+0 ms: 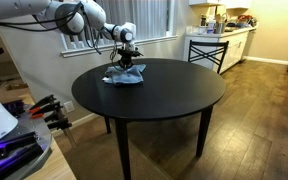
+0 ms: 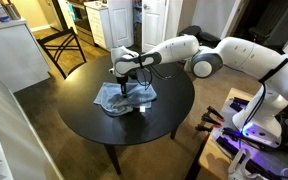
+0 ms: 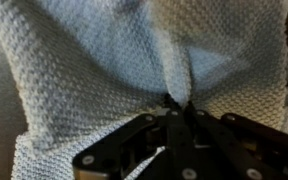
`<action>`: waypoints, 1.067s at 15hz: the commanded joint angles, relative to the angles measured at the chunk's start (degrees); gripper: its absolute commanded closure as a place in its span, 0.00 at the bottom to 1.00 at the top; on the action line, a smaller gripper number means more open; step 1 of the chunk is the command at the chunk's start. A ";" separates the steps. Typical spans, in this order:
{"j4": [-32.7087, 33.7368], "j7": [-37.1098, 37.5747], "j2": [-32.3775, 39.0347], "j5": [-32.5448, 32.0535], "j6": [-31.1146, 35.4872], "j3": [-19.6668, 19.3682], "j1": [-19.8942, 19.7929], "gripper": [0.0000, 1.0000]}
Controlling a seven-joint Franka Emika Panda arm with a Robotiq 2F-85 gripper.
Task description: Use the blue towel to wipe the table.
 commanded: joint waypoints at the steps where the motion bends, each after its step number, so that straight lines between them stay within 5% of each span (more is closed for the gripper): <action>1: -7.22 -8.04 -5.38 -4.02 -3.47 -2.26 -1.56 0.97; 8: -10.61 -5.02 -8.99 -8.44 -2.07 -11.23 -7.61 0.97; 16: -3.13 10.42 -4.55 -6.34 -3.79 -16.85 -13.41 0.97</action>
